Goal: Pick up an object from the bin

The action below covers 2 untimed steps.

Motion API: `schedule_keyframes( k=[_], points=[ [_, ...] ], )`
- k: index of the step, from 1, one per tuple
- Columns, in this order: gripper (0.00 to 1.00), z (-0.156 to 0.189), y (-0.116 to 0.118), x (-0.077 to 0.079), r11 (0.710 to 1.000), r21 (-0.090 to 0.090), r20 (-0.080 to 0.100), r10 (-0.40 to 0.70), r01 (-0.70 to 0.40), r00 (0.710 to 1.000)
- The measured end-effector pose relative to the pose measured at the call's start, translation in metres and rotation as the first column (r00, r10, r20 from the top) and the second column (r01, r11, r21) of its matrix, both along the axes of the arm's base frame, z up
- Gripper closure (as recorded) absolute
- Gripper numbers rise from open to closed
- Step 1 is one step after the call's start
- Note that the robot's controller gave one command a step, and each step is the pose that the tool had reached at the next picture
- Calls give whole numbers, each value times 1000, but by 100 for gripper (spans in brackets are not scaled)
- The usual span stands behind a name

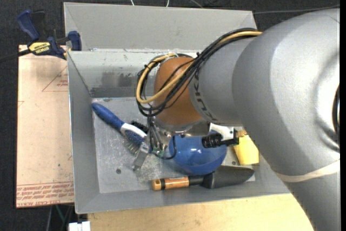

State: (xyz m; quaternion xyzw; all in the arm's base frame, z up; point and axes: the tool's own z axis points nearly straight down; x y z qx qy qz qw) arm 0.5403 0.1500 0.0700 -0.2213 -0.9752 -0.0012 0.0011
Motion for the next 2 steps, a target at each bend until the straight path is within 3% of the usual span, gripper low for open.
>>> schedule_keyframes(
  k=[1,2],
  points=[
    [0,0,23,3,998,5,11,-65,64,998],
    [100,0,21,-2,957,2,5,-291,291,957]
  ],
)
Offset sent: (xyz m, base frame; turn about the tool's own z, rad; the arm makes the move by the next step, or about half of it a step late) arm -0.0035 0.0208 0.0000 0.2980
